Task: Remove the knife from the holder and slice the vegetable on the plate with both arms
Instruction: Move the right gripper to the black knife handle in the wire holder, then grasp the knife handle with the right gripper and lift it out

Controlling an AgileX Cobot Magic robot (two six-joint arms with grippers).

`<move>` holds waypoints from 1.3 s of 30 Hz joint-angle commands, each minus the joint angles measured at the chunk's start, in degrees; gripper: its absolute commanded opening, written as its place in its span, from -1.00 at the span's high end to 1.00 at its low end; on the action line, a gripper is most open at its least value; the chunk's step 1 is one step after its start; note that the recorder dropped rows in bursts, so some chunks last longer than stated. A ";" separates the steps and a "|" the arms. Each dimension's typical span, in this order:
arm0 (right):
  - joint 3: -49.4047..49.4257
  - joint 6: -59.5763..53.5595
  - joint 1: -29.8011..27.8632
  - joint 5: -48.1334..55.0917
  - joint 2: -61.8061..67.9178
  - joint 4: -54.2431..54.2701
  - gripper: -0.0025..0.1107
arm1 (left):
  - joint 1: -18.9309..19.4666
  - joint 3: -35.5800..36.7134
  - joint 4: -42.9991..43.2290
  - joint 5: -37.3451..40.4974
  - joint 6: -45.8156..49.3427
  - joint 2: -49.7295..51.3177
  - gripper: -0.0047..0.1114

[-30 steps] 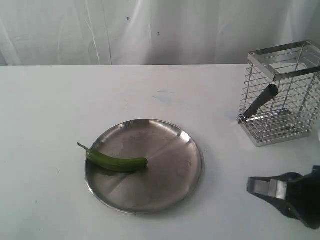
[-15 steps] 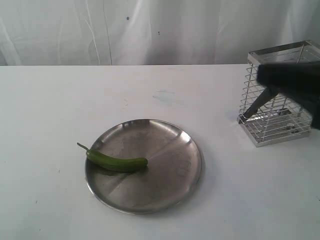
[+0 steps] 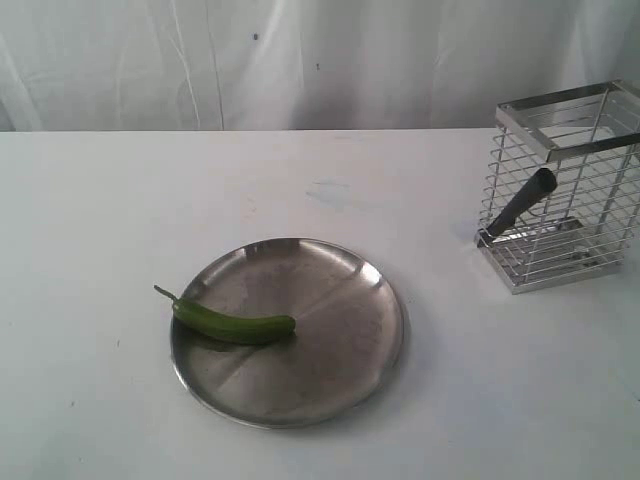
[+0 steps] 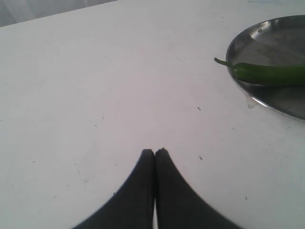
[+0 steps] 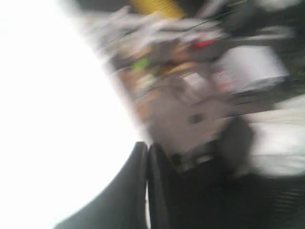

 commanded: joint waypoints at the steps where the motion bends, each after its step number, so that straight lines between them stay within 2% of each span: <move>1: -3.16 -36.34 0.00 -2.75 2.54 39.90 0.96 | 0.11 0.21 -0.48 -0.26 0.03 -0.31 0.92; 5: -9.13 -49.01 0.00 6.31 5.62 60.40 0.96 | 0.11 0.21 -0.48 -0.26 0.03 -0.31 0.92; 10: -14.30 -59.63 2.02 13.88 5.32 73.69 0.96 | 0.11 0.21 -0.48 -0.26 0.03 -0.31 0.92; 15: -19.06 -61.83 4.63 16.94 5.07 77.09 0.96 | 0.11 0.21 -0.48 -0.26 0.03 -0.31 0.92; 20: -22.29 -66.20 6.88 14.55 6.26 77.11 0.93 | 0.11 0.21 -0.48 -0.26 0.03 -0.31 0.92; 23: -23.29 -68.69 7.75 8.69 8.89 76.52 0.79 | 0.11 0.21 -0.48 -0.26 0.03 -0.31 0.92; 26: -24.20 -68.82 7.86 4.33 13.32 76.26 0.48 | 0.11 0.21 -0.48 -0.26 0.03 -0.31 0.92; 29: -26.21 -68.59 7.86 2.87 18.34 76.79 0.07 | 0.11 0.21 -0.48 -0.26 0.03 -0.31 0.92; 31: -28.01 -67.49 7.86 2.33 20.78 77.05 -0.09 | 0.11 0.21 -0.48 -0.26 0.03 -0.31 0.92; 39: -32.69 -63.84 7.86 -2.59 28.29 76.93 -0.10 | 0.11 0.21 -0.48 -0.26 0.03 -0.31 0.92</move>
